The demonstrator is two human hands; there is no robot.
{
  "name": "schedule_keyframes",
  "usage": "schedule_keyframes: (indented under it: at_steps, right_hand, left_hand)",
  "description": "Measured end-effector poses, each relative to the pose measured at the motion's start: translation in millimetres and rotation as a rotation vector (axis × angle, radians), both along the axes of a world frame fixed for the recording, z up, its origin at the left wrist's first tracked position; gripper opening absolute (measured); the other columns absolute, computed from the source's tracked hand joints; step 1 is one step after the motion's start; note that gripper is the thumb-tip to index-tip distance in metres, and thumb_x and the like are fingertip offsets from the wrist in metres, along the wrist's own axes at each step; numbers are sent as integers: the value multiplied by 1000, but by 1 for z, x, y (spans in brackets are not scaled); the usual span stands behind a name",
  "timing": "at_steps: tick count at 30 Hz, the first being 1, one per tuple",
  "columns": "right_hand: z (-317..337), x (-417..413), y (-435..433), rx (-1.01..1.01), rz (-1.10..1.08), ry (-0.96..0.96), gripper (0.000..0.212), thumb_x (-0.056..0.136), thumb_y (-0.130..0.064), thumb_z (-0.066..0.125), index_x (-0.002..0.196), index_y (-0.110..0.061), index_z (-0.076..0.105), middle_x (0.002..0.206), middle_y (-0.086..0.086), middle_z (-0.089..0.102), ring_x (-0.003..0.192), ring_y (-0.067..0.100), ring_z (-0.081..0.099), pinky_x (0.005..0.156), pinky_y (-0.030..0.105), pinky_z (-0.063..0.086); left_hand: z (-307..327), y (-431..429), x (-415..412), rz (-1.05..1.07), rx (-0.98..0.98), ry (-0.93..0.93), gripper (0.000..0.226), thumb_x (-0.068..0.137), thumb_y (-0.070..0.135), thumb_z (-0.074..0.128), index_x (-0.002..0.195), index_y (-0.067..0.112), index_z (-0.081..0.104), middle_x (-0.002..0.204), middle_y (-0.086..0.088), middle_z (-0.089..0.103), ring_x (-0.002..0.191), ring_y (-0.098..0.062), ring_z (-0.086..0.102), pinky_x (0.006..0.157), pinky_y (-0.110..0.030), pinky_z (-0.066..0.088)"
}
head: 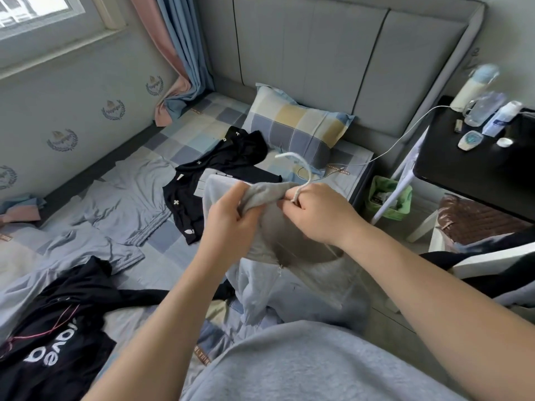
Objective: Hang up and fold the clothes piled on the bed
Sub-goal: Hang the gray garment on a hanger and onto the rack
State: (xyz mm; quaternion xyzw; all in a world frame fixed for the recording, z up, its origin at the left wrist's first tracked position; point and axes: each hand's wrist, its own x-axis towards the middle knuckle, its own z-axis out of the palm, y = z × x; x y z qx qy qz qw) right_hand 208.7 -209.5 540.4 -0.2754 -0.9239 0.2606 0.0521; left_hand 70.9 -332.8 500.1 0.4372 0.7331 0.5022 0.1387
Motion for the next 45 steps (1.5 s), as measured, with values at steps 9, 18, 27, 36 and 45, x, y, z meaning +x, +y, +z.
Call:
schedule_keyframes:
  at_steps: [9,18,27,36,45]
  right_hand:
    - [-9,7,2,-14,-4,-27,50,102,-40,52,54,-36,42,61,-13,45,77,15,44,70,32,39]
    - [-19,13,5,63,-42,58,38,101,-36,55,68,-20,67,60,-9,55,61,13,50,56,32,37]
    - [-25,21,-2,-65,108,342,22,98,-17,63,88,-3,76,79,6,73,75,24,66,72,45,51]
    - [-18,31,14,-74,165,356,12,95,-12,67,88,-17,75,65,-35,57,65,-7,57,67,9,36]
    - [-20,34,29,-199,150,223,19,97,-16,65,86,-29,72,82,-10,72,81,9,68,81,39,54]
  left_hand:
    - [-8,-14,-3,-105,-310,94,32,84,12,68,65,14,42,65,9,47,61,-11,43,59,-35,40]
    - [-16,-26,-2,-177,-269,1,32,83,13,74,65,13,47,61,8,47,59,-10,46,57,-32,42]
    - [-14,-40,-3,81,-30,221,33,93,51,52,66,32,54,74,14,51,77,-10,46,74,-32,36]
    - [-27,-44,-68,-246,-450,1,27,99,35,57,73,33,63,54,14,42,50,-4,37,49,-17,28]
    - [-31,-41,-63,-70,-280,203,48,75,63,64,62,18,50,52,8,44,53,-10,41,49,-24,31]
